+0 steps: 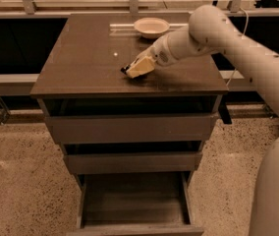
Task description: Place rxbar chocolate into bottom drawer
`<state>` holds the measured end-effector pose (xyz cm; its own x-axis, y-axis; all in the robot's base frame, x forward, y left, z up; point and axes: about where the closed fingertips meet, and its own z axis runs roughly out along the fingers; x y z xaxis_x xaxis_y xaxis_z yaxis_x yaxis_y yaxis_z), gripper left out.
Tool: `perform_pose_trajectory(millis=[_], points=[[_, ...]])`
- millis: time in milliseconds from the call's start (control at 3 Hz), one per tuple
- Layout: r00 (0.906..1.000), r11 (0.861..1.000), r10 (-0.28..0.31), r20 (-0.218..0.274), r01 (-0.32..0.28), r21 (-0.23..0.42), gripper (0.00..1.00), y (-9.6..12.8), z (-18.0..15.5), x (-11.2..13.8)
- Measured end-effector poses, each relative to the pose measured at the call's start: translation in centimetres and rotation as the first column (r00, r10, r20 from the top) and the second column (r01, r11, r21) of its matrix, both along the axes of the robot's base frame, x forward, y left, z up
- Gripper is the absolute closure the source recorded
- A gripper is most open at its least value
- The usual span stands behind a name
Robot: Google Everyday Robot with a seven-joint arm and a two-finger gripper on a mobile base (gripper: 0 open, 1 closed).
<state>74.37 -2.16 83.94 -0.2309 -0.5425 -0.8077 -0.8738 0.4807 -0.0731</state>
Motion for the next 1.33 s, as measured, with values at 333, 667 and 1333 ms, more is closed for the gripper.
perform_pose_trajectory(millis=[333, 667, 1333], points=[[0.9974, 0.998, 0.058, 0.041, -0.058, -0.016, 1.0, -2.7, 7.5, -2.2], [0.9904, 0.992, 0.126, 0.057, -0.124, -0.039, 1.0, -5.0, 11.7, -5.2], [0.9878, 0.995, 0.088, 0.128, -0.082, -0.053, 1.0, -11.9, 14.9, -11.6]])
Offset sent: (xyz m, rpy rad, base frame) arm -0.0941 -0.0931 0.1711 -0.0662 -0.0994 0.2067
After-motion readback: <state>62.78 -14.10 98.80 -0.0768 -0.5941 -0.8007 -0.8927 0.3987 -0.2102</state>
